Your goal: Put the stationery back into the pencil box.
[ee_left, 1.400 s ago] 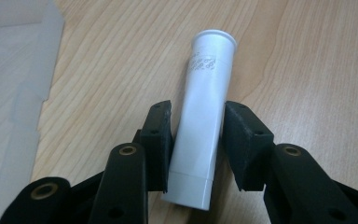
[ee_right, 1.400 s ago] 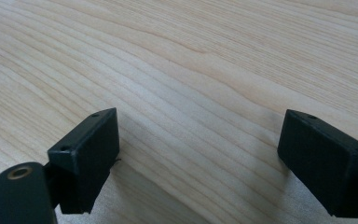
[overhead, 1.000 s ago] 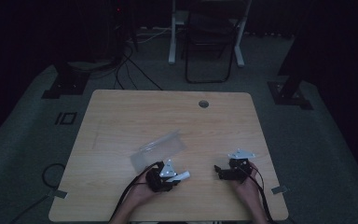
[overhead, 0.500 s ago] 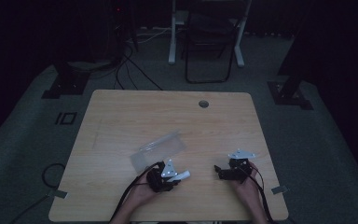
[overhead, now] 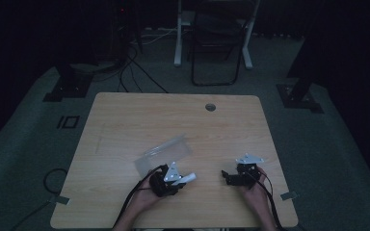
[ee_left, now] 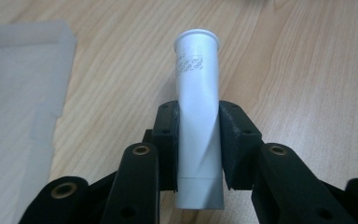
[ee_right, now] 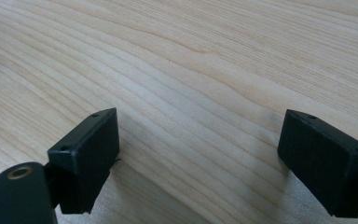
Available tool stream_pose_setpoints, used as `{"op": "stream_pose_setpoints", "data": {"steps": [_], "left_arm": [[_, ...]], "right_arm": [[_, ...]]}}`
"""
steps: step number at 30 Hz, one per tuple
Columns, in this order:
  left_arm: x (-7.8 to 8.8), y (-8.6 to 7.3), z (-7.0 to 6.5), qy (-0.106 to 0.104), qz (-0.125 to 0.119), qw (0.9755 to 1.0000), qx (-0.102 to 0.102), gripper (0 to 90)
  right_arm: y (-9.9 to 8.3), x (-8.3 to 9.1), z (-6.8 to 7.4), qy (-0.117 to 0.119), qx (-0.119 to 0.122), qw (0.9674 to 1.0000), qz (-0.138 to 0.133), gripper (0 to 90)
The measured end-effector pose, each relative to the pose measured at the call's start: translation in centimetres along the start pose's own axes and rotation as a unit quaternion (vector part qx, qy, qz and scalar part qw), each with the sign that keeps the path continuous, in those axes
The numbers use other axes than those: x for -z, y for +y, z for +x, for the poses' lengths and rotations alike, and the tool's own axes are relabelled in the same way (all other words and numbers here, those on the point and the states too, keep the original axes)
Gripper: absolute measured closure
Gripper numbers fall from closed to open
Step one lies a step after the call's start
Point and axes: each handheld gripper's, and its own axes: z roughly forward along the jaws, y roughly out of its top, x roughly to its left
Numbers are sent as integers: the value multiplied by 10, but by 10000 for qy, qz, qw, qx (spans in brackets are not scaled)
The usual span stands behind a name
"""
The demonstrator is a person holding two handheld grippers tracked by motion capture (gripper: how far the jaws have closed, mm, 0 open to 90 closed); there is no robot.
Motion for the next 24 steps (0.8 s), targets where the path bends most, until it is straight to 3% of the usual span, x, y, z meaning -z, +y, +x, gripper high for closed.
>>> {"op": "stream_pose_setpoints", "data": {"steps": [12, 24], "left_arm": [[14, 11, -1, 92, -157, 9998, -112, 705], [27, 16, 4, 187, -293, 9993, -101, 705]], "right_arm": [[0, 0, 0, 0, -3, 10000, 0, 125], [0, 0, 0, -1, -4, 10000, 0, 125]]}}
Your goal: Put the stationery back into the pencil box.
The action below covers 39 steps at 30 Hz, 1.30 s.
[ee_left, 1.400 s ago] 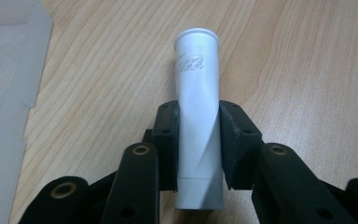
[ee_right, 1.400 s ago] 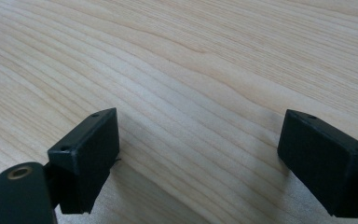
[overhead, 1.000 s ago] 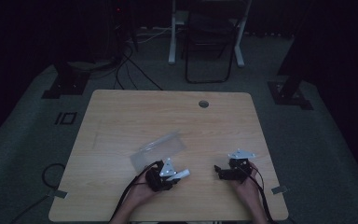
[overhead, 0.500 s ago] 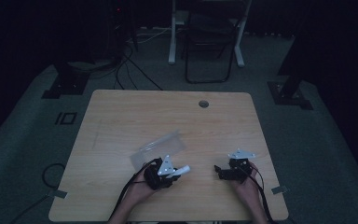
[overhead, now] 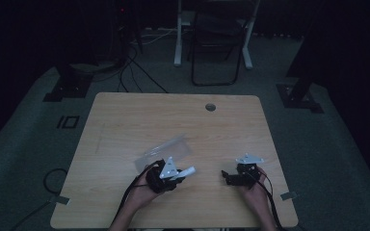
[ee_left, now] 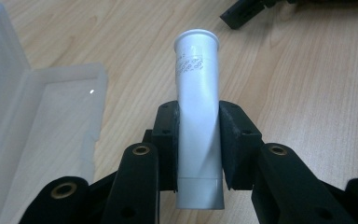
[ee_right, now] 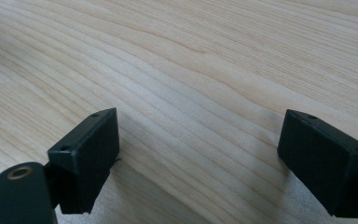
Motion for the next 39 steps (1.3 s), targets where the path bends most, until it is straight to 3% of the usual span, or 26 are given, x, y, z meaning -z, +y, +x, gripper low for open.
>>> {"op": "stream_pose_setpoints", "data": {"steps": [39], "left_arm": [[21, 10, 17, 375, -258, 9989, 58, 705]], "right_arm": [[0, 0, 0, 1, -1, 10000, 2, 126]]}}
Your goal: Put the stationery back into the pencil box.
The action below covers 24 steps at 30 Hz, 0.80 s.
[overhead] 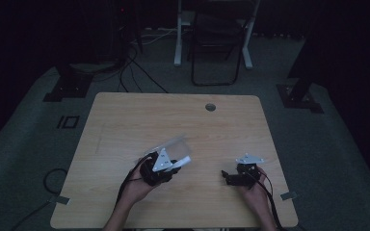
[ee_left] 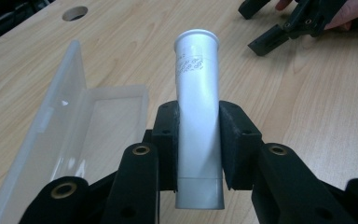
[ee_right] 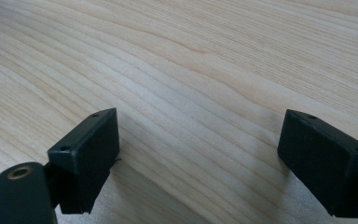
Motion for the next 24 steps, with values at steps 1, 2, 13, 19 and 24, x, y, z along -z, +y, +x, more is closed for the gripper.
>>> {"op": "stream_pose_setpoints", "data": {"steps": [1, 2, 13, 19, 24], "left_arm": [[0, 0, 0, 11, -3, 10000, -2, 705], [0, 0, 0, 17, -2, 10000, -6, 705], [2, 2, 5, 94, -32, 9999, 28, 705], [2, 1, 9, 149, -22, 9999, 60, 705], [0, 0, 12, 182, -15, 9998, 113, 704]], "right_arm": [[0, 0, 0, -1, 2, 10000, -2, 125], [0, 0, 0, 0, 4, 10000, -1, 125], [0, 0, 0, -1, 1, 10000, -2, 125], [0, 0, 0, 1, 4, 10000, -1, 126], [0, 0, 0, 0, 3, 10000, -1, 125]]}}
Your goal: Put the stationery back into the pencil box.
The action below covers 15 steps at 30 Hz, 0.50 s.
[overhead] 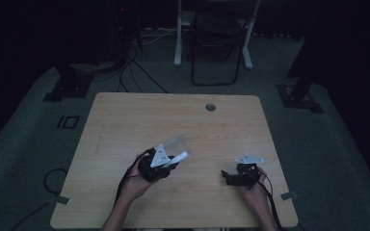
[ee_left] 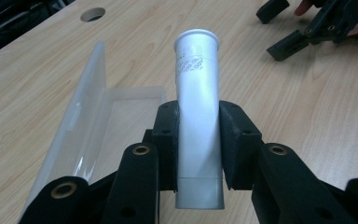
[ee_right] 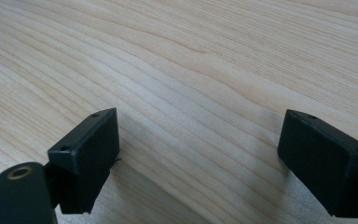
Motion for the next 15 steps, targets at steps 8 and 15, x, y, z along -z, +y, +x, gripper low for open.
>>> {"op": "stream_pose_setpoints", "data": {"steps": [8, 15], "left_arm": [[0, -1, 3, 53, 14, 10000, 34, 705], [0, -2, 7, 100, 40, 9999, 54, 705]], "right_arm": [[0, 0, 0, 0, -3, 10000, -1, 125], [0, 0, 0, 1, 1, 10000, 0, 125]]}}
